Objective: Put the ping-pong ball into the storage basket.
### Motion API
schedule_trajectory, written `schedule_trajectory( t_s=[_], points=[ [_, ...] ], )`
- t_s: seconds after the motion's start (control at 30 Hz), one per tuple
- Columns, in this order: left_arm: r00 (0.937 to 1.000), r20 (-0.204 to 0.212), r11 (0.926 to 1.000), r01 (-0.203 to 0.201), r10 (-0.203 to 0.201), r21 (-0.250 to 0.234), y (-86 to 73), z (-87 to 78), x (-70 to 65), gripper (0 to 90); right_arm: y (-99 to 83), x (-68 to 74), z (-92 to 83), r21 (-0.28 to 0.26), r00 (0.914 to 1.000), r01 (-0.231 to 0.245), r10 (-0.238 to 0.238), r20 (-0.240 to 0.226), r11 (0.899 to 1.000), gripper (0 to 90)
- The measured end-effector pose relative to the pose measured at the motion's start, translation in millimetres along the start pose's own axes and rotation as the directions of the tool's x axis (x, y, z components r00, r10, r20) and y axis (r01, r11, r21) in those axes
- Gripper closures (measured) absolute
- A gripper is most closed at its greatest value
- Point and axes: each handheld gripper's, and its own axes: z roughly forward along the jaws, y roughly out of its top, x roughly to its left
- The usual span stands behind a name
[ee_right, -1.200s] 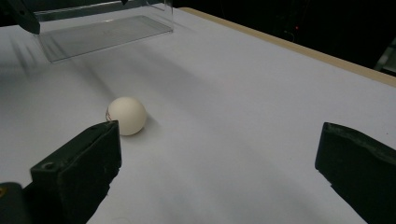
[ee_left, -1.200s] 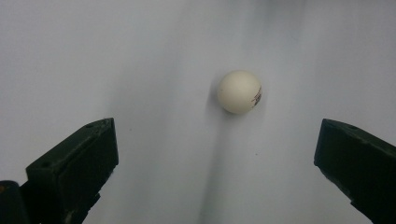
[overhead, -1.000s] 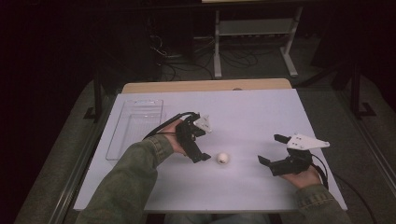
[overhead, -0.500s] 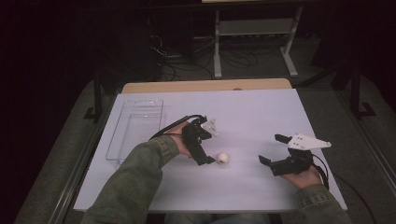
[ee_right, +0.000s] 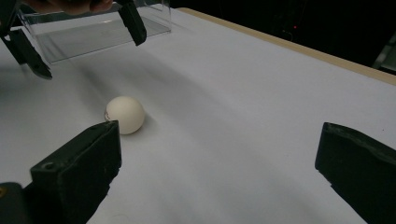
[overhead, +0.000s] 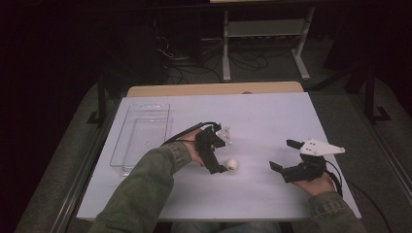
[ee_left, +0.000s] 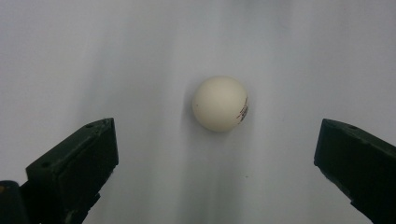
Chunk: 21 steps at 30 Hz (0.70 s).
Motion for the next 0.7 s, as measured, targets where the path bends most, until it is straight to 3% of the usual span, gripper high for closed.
schedule_trajectory(
  t_s=[0.7],
  points=[
    [0.9991, 0.035, 0.9992, -0.026, 0.025, 0.030, 6.8, 21.9, -0.4, 0.0, -0.5, -0.8, -0.5, -0.004, 1.0000, -0.003, 0.003, -0.004, 1.000, 0.0]
  ],
)
